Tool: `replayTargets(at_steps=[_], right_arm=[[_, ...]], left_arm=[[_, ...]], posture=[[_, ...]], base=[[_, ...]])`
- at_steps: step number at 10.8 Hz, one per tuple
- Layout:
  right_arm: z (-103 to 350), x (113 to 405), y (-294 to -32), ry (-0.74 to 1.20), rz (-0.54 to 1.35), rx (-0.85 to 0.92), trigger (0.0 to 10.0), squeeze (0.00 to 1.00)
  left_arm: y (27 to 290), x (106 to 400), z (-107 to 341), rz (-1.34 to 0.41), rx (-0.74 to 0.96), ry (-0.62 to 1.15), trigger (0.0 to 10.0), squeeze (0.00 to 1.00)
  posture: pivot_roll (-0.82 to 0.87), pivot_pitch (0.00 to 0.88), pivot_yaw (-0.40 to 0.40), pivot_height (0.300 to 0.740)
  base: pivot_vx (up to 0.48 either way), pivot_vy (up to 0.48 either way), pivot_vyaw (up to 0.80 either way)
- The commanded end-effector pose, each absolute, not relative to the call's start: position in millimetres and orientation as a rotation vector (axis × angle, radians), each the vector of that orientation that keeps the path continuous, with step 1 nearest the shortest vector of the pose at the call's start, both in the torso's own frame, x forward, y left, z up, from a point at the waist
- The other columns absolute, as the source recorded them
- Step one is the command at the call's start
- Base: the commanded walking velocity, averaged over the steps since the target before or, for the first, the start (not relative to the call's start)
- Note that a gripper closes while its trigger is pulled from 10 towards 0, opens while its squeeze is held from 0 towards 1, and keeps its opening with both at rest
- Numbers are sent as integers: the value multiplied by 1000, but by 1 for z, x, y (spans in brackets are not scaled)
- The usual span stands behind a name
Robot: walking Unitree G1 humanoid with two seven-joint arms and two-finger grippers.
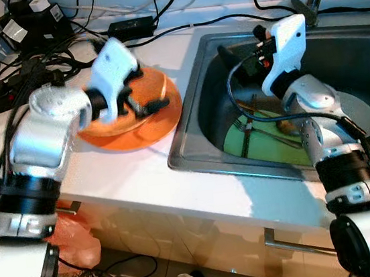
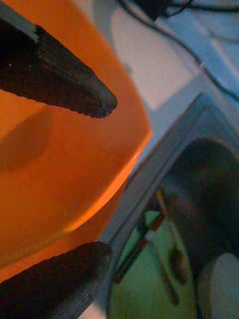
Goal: Kitchen organization
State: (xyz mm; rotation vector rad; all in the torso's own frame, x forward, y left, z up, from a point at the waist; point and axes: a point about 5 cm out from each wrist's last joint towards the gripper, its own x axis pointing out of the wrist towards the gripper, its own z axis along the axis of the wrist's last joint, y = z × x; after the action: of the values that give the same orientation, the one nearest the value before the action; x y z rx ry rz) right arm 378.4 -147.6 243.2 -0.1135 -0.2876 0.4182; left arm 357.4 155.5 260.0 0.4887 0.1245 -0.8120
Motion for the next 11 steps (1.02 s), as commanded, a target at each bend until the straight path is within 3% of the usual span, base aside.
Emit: replayTargets(at_steps=[1,7,8,9,10,11], right_arm=[[245,377,-141,-290,446,-127,10000,0],[249,377,-147,-296,390,-62,10000,0],[249,376,-145,-287,407,-41,10000,0],[247,369,-136,-247,533,-1,10000,0],[243,363,-133,-220,604,-26,10000,0],[237,356,-134,-186,691,-79,10000,0]], left_arm=[[158,357,257,-819,503,155,10000,0],[169,356,226,-829,618,267,10000,0],[170,357,225,-823,620,269,4980,0],[172,357,223,-821,632,274,2000,0],[173,356,222,-823,633,274,1451,0],[171,356,223,-832,634,267,2235,0]], posture=[[161,109,150,740],[158,107,151,740],[158,107,151,740],[158,104,149,740],[158,104,149,740],[154,101,146,740]], base=[[0,0,0],[0,0,0],[0,0,0],[0,0,0],[0,0,0],[0,0,0]])
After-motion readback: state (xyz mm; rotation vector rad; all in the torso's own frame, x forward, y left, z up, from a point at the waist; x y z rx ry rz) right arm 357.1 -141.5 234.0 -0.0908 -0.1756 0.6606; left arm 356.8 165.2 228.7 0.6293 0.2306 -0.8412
